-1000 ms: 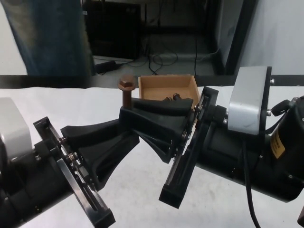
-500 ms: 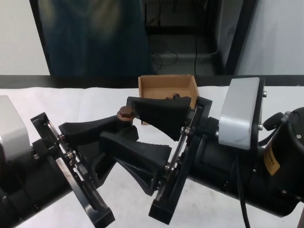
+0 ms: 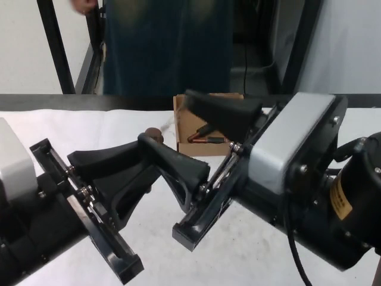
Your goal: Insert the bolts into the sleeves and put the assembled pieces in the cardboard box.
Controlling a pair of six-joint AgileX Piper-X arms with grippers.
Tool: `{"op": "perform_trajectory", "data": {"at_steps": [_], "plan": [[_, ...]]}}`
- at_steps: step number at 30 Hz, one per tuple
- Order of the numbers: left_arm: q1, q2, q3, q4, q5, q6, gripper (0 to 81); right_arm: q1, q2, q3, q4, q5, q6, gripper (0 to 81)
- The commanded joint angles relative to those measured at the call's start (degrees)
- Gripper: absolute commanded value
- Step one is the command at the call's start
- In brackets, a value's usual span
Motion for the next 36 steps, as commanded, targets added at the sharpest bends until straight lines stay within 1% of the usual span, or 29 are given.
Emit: {"op": "perform_trajectory", "data": {"at_steps": [1,5,10,13,14,16,19,23,25,28,31,36], "plan": [[0.07,-0.97,-0.77,2.12,-1.66,0.28,0.8,-0.29,-2.12,-1.78,-1.33,1.34,-5.25,62.7],[0.07,1.61,-2.37,4.27,-3.48,-0.43,0.8,-0.29,-4.62,-3.58,-1.34,1.41,-5.33,62.7],[0.07,9.39,-7.0,4.31,-6.86,-0.56,0.8,-0.75,-7.59,-4.01,1.83,1.83,-5.62,62.7],[0.07,14.5,-10.94,4.31,-6.85,-0.56,0.8,-2.39,-8.72,-4.01,3.75,7.12,-5.92,62.7],[0.07,16.3,-12.48,4.43,-6.85,-0.56,0.8,-3.35,-9.05,-4.01,4.28,9.44,-6.99,62.7],[0.07,20.03,-15.65,4.85,-6.85,-0.56,0.8,-5.69,-9.69,-4.01,5.08,11.85,-9.15,62.7],[0.35,25.2,-21.17,9.42,-6.85,-0.56,0.8,-9.21,-10.69,-4.01,7.0,15.5,-12.39,62.7],[2.43,32.27,-29.13,15.4,-6.85,-0.56,0.8,-14.29,-13.07,-4.01,12.45,18.24,-12.43,62.7],[3.97,35.58,-33.43,19.22,-6.85,-0.56,0.8,-16.69,-14.5,-4.01,16.11,18.37,-12.01,62.7],[6.41,41.25,-41.87,26.59,-6.17,-0.56,0.8,-20.52,-16.57,-4.01,20.93,18.37,-9.34,62.7],[8.52,47.1,-50.4,33.65,-3.66,-1.98,0.8,-23.74,-18.02,-4.01,24.75,18.37,-6.35,62.7],[10.16,57.56,-64.98,43.39,-2.06,-3.11,0.8,-27.7,-18.68,-4.01,27.9,18.13,-4.41,62.7]]}}
